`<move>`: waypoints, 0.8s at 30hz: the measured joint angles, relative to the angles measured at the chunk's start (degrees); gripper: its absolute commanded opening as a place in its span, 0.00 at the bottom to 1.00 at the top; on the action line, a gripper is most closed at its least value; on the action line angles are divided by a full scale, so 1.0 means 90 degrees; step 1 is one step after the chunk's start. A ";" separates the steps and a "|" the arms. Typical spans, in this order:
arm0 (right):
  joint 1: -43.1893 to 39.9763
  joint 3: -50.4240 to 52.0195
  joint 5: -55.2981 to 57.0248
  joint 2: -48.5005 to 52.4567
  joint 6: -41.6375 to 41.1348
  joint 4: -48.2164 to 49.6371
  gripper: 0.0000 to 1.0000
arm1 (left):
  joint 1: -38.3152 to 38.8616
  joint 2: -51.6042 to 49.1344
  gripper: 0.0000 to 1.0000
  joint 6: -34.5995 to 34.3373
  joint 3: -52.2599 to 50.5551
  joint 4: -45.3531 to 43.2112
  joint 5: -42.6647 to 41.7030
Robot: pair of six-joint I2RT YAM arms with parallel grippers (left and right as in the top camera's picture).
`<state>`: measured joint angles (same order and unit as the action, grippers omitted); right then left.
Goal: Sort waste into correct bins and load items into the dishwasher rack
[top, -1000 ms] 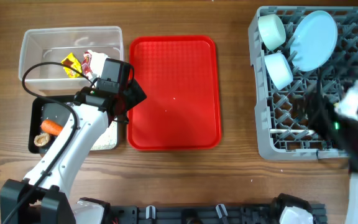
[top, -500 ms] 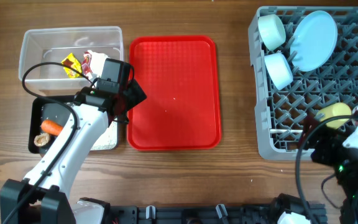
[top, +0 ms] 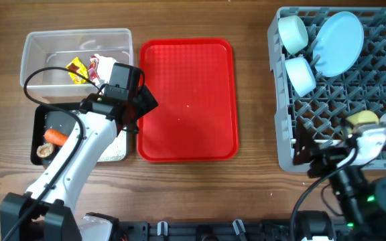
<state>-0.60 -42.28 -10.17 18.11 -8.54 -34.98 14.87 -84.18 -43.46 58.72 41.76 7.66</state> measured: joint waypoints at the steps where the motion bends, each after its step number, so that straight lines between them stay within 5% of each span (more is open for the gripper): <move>1: 0.0066 0.0430 0.0044 -0.0231 -0.0083 0.0294 1.00 | 0.0000 0.0000 1.00 0.0002 0.0000 -0.0002 0.0002; 11: 0.0707 0.3638 0.0962 -0.1838 -0.0313 0.3708 1.00 | 0.0000 0.0000 1.00 0.0000 0.0000 -0.0002 0.0002; 18: 0.0714 0.4386 0.1217 -0.1892 -0.0313 0.4376 1.00 | 0.0000 0.0000 1.00 0.0000 0.0000 0.0000 0.0002; 24: 0.0714 0.4660 0.1231 -0.1902 -0.0335 0.3937 1.00 | 0.0000 0.0000 1.00 0.0000 0.0000 0.0000 0.0002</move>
<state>5.82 -0.34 0.91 0.99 -11.55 0.45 14.87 -84.18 -43.46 58.72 41.76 7.68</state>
